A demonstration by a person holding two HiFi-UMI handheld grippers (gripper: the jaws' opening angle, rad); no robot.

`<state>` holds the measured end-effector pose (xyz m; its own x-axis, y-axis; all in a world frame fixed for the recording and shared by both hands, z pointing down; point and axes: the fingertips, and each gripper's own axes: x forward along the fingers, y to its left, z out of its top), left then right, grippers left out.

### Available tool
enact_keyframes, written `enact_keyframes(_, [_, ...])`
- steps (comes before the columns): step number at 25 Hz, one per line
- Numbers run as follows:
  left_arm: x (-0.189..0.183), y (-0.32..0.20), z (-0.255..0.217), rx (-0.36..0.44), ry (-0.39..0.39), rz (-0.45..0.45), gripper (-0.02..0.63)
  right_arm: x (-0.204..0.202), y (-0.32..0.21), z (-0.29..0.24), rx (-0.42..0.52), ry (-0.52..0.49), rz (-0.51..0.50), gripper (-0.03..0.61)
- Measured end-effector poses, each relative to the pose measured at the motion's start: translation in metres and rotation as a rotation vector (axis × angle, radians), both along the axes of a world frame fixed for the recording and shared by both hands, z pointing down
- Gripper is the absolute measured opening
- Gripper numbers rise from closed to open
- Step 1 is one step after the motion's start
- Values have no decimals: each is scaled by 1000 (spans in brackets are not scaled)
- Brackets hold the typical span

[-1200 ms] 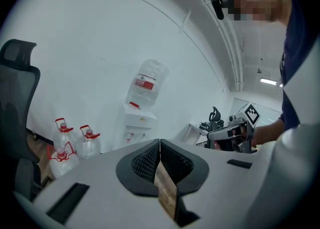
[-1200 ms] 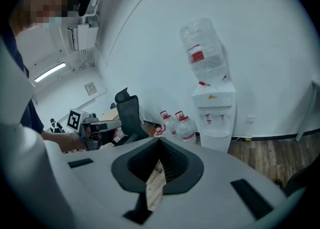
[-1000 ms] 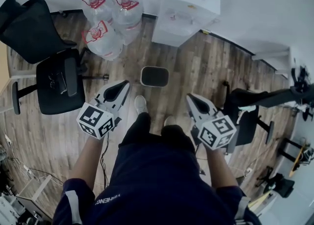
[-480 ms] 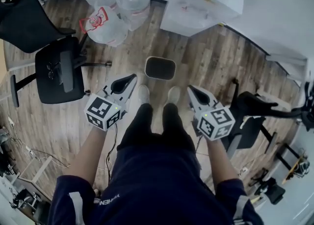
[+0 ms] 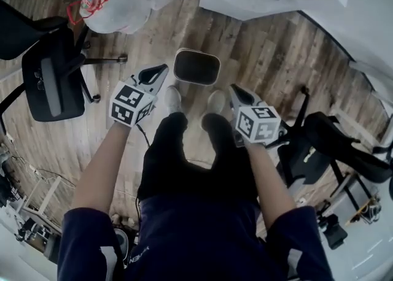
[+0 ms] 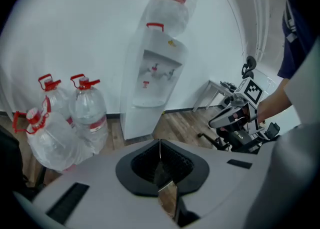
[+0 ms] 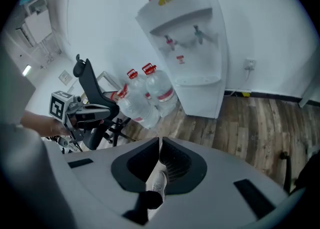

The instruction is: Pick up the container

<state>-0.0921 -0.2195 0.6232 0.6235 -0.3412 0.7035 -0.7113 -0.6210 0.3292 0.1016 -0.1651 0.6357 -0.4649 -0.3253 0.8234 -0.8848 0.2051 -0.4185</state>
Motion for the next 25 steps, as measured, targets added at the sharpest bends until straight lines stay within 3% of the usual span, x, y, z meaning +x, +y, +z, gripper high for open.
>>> enact_keyframes(9, [14,-5,207,-97,-97,131,57,10,28,201,-190,31,143,21])
enact_keyframes(13, [21,2,284,-136,-126,194,96,12,49,274,-254,71,185,108])
enact_keyframes(18, [20,10,359,-174,-203,260,161,14,70,341,-322,96,284,161])
enact_keyframes(25, [26,13,430,-241,-262,335,201,24,95,410,-396,145,354,206])
